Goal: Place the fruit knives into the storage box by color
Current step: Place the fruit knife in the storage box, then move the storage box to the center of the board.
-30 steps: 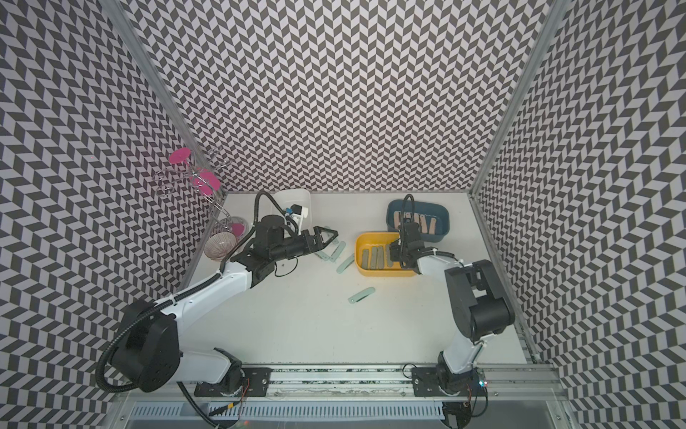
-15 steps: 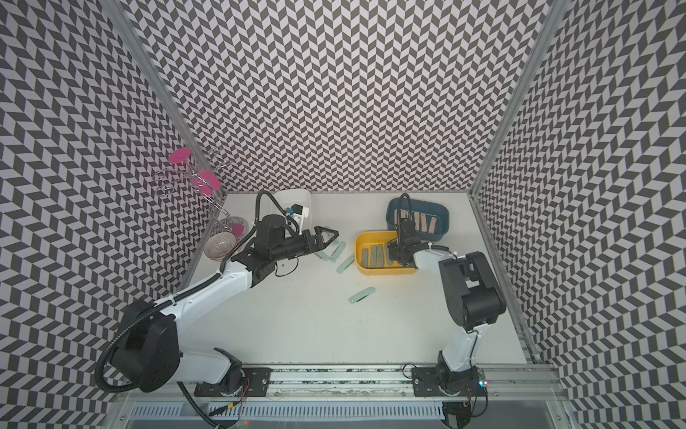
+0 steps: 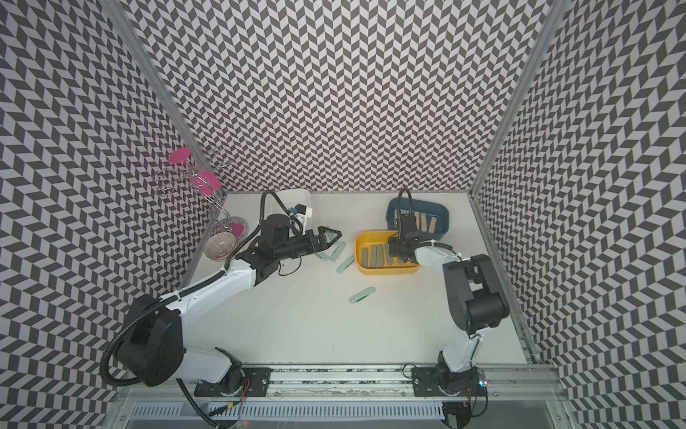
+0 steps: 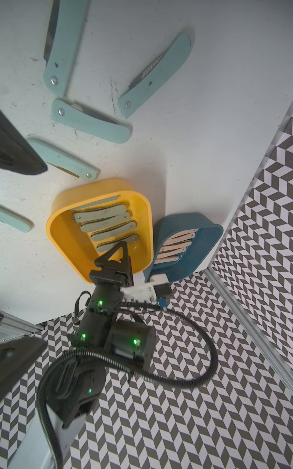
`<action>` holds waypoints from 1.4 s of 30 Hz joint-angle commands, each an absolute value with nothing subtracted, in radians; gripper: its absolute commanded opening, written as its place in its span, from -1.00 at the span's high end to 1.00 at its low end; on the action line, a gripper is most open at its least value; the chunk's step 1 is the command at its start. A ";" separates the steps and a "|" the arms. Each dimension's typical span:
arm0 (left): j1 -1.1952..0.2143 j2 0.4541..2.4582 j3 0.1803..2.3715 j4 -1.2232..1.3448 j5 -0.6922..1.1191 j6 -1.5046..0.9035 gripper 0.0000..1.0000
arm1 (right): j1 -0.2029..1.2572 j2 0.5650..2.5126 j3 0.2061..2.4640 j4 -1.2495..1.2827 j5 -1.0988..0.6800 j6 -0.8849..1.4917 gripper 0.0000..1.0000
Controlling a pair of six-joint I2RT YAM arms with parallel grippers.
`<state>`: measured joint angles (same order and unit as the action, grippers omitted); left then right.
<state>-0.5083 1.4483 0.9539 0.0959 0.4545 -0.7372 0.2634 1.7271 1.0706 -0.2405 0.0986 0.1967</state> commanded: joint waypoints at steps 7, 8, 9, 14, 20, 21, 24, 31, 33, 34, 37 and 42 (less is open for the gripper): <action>-0.522 1.616 1.027 0.148 0.441 -0.707 -1.00 | 0.259 1.466 1.130 -0.311 -0.011 0.298 -0.44; -0.528 1.645 1.045 0.152 0.445 -0.701 -1.00 | 0.259 1.445 1.116 -0.307 -0.052 0.297 -0.47; -0.535 1.676 1.064 0.150 0.445 -0.693 -1.00 | 0.259 1.421 1.099 -0.307 -0.074 0.300 -0.48; -0.581 1.810 1.159 0.137 0.445 -0.673 -1.00 | 0.259 1.320 1.023 -0.301 -0.055 0.338 -0.58; -0.628 1.929 1.237 0.133 0.425 -0.667 -1.00 | 0.253 1.240 0.960 -0.284 0.030 0.367 -0.73; -0.635 1.943 1.248 0.131 0.422 -0.667 -1.00 | 0.252 1.235 0.955 -0.287 0.034 0.367 -0.73; -0.654 1.983 1.293 0.130 0.423 -0.666 -1.00 | 0.242 1.223 0.945 -0.296 0.040 0.377 -0.75; -0.699 2.087 1.395 0.165 0.437 -0.693 -1.00 | 0.215 1.168 0.932 -0.315 0.034 0.405 -0.75; -0.711 2.119 1.434 0.164 0.446 -0.699 -1.00 | 0.210 1.153 0.936 -0.323 0.036 0.410 -0.75; -0.719 2.136 1.458 0.164 0.449 -0.703 -1.00 | 0.206 1.145 0.938 -0.326 0.037 0.411 -0.75; -0.741 2.177 1.508 0.168 0.457 -0.717 -1.00 | 0.197 1.125 0.944 -0.337 0.043 0.414 -0.75; -0.770 2.227 1.575 0.184 0.473 -0.738 -1.00 | 0.188 1.105 0.952 -0.345 0.036 0.414 -0.75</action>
<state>-0.7502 2.2028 1.5269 0.1421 0.4492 -0.7193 0.1959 1.1305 0.9356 -0.3573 0.0292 0.4057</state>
